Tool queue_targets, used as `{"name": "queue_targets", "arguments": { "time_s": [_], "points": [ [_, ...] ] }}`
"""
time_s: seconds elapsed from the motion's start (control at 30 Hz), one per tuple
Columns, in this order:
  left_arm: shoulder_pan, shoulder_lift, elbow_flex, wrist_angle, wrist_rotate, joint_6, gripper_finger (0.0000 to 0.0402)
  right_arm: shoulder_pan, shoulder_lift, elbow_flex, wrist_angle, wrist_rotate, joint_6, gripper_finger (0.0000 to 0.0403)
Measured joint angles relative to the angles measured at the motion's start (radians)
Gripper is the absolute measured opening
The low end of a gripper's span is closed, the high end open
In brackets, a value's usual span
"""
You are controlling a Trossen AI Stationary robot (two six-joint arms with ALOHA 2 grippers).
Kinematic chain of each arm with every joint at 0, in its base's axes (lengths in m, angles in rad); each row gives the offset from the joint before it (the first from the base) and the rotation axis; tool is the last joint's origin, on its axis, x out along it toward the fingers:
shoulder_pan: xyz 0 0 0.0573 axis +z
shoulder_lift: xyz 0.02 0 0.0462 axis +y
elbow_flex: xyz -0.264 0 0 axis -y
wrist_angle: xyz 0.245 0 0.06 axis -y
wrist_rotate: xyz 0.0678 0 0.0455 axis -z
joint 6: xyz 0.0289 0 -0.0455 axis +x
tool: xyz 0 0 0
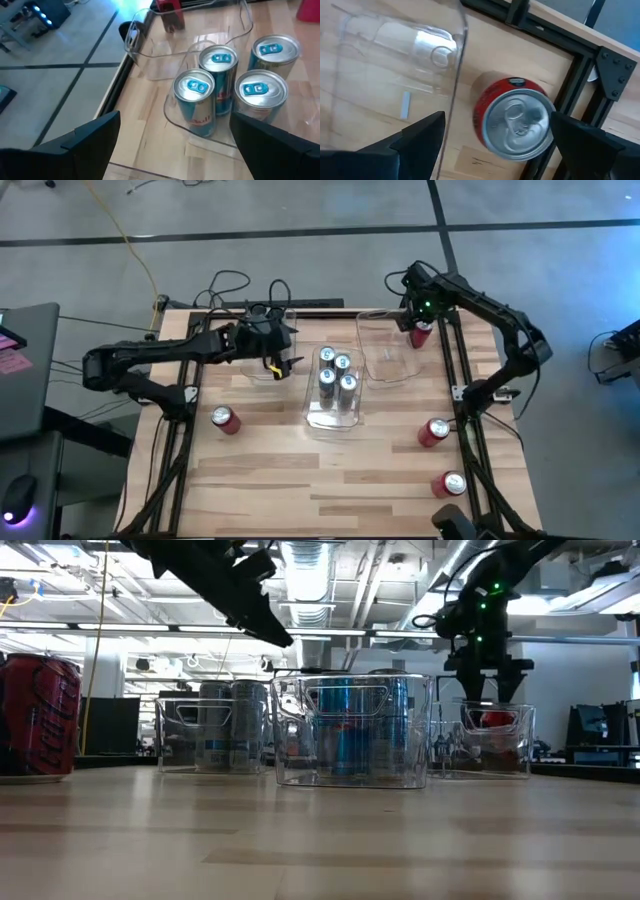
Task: Sort soda cans
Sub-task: Put the red-black soda can into the right transparent bin
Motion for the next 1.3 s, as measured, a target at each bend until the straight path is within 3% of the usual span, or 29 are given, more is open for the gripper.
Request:
{"name": "queue_targets", "arguments": {
  "time_s": [0.23,0.37,0.77,1.07,1.3],
  "points": [
    [0.012,0.002,0.0,-0.001,0.0,-0.005,0.0372,-0.073,-0.01,0.0,0.002,0.015,-0.037,0.0375],
    [0.012,0.002,0.0,0.006,0.0,-0.009,0.0372,-0.11,-0.008,0.0,0.001,-0.056,-0.065,0.0375],
    [0.012,0.002,0.0,0.014,0.0,-0.018,0.0372,-0.117,0.059,-0.049,0.01,-0.11,-0.072,0.0372],
    [0.012,0.002,0.0,0.008,0.0,-0.012,0.0372,-0.117,0.09,-0.047,0.045,-0.107,-0.069,0.0302],
    [0.012,0.002,0.0,-0.011,0.0,-0.03,0.0372,-0.117,0.054,-0.052,0.044,-0.114,-0.069,0.0294]
  ]
}}
